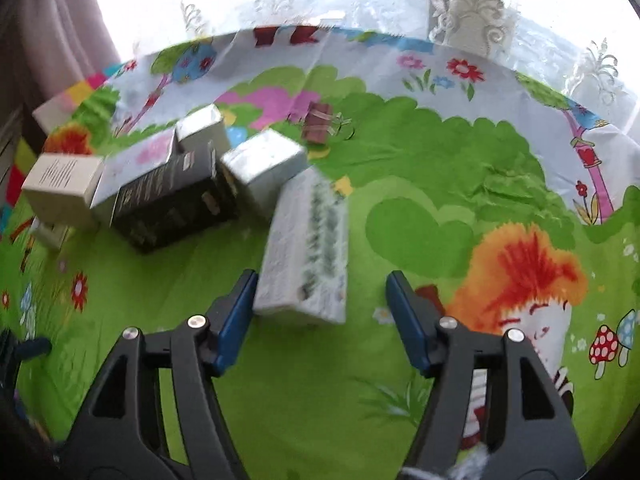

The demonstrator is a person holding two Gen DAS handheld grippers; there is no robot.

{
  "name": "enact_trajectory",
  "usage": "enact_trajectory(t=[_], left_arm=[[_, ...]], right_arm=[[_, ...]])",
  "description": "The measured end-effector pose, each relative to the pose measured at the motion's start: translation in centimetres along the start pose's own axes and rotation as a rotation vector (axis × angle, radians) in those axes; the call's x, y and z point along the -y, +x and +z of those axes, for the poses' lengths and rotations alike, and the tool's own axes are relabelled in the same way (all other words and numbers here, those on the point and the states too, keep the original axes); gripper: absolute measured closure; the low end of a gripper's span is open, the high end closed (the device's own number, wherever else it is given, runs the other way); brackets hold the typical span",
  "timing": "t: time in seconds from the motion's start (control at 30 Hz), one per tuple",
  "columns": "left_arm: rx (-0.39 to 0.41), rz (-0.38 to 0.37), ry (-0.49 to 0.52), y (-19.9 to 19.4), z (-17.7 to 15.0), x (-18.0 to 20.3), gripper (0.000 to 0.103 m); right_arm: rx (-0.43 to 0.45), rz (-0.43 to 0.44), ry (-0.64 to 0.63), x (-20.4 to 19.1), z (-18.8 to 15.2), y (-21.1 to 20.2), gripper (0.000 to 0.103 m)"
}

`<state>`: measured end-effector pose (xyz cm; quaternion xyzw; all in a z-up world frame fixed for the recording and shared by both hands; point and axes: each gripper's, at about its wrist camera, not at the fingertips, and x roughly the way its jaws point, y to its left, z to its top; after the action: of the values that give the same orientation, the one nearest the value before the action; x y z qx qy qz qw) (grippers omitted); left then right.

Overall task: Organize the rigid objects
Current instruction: 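Grasp a tall white box with the right tool while the left tool grasps the black instruction box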

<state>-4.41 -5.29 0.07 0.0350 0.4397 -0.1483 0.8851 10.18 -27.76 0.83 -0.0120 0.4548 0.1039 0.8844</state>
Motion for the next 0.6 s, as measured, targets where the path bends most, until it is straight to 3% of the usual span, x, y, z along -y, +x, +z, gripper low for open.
enact_trajectory(t=[0.2, 0.23, 0.27, 0.37, 0.6], left_arm=[[-0.007, 0.012, 0.013, 0.1, -0.1, 0.0, 0.000], [-0.009, 0.017, 0.017, 0.2, -0.1, 0.0, 0.000], [-0.011, 0.021, 0.022, 0.2, -0.1, 0.1, 0.000], [-0.018, 0.032, 0.035, 0.3, -0.1, 0.3, 0.000], [-0.032, 0.036, 0.046, 1.5, 1.4, 0.5, 0.000]], right_arm=[[0.021, -0.038, 0.014, 0.1, 0.8, 1.2, 0.032], [0.022, -0.063, 0.000, 0.0, 0.6, 1.2, 0.057], [0.024, -0.104, -0.018, -0.2, 0.5, 1.0, 0.076], [0.001, -0.033, 0.020, 0.1, -1.2, -0.7, 0.075], [-0.010, -0.035, -0.037, -0.6, -10.0, -7.3, 0.075]])
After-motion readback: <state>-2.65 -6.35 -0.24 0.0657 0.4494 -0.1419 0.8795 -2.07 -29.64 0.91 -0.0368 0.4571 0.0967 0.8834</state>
